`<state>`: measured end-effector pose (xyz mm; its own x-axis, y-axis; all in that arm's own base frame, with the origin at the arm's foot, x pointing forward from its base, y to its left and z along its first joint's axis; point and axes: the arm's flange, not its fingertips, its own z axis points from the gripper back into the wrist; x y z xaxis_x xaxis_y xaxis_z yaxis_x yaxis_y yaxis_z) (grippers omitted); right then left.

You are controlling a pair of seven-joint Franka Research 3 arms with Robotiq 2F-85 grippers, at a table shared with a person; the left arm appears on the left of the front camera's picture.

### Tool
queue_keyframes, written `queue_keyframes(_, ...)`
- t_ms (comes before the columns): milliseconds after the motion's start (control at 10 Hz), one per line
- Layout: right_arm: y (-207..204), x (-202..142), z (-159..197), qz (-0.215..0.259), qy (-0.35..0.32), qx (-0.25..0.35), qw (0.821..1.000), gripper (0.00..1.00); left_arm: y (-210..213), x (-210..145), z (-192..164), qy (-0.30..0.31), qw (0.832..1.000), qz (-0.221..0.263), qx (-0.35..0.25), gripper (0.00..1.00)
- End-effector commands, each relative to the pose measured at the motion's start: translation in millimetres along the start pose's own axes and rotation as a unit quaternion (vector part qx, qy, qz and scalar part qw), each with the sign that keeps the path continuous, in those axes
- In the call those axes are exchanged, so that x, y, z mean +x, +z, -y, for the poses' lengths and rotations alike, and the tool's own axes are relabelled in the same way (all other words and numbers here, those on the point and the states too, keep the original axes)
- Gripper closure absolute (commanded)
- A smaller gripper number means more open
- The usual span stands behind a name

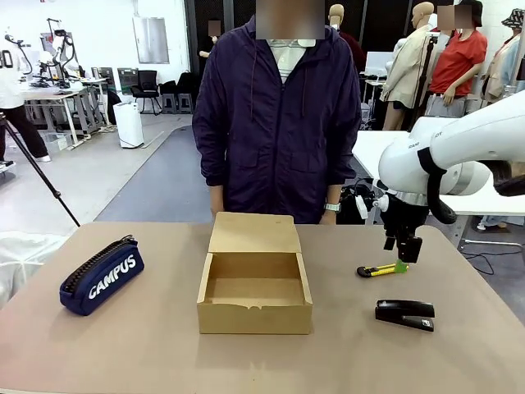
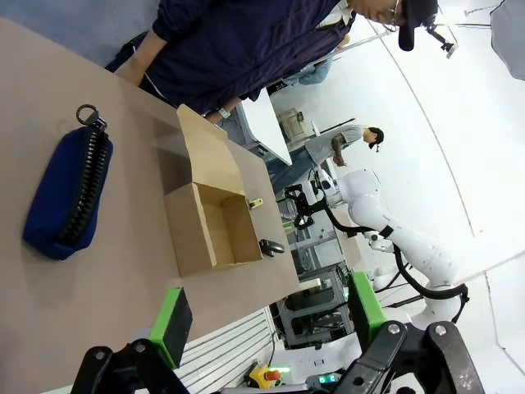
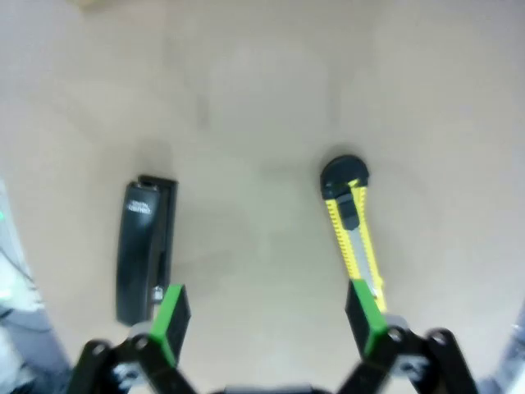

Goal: Pack the items into the box.
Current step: Pick up the item specified by the human and place it in the Mailer Box.

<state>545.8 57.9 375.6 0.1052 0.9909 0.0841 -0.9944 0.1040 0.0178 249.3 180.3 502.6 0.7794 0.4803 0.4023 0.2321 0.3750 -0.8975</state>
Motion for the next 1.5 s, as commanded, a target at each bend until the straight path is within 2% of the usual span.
queue_keyframes(0, 0, 3, 0, 0.014, -0.086, 0.01, 0.996, 0.0, 0, 1, 2, -0.004, 1.0, 0.005, -0.009, 0.0)
queue_keyframes(100, 0, 3, 0, 0.014, -0.086, 0.01, 0.996, 0.0, 0, 1, 2, -0.004, 1.0, 0.005, -0.009, 0.0)
queue_keyframes(300, -9, 0, 7, -0.017, 0.016, -0.003, 1.0, 0.0, 0, 1, 2, -0.004, 1.0, 0.005, -0.009, 0.0)
queue_keyframes(500, -15, -4, 33, -0.039, 0.055, -0.044, 0.997, 0.0, 0, 1, 2, -0.004, 1.0, 0.005, -0.009, 0.0)
queue_keyframes(600, -20, -7, 47, -0.043, 0.069, -0.033, 0.996, 0.0, 0, 1, 2, -0.004, 1.0, 0.005, -0.009, 0.0)
queue_keyframes(800, -31, -9, 69, -0.05, 0.065, -0.033, 0.996, 0.0, 0, 1, 2, -0.004, 1.0, 0.005, -0.009, 0.0)
queue_keyframes(1400, -62, -6, 71, -0.083, 0.078, -0.047, 0.992, 0.0, 0, 1, 2, -0.004, 1.0, 0.005, -0.009, 0.0)
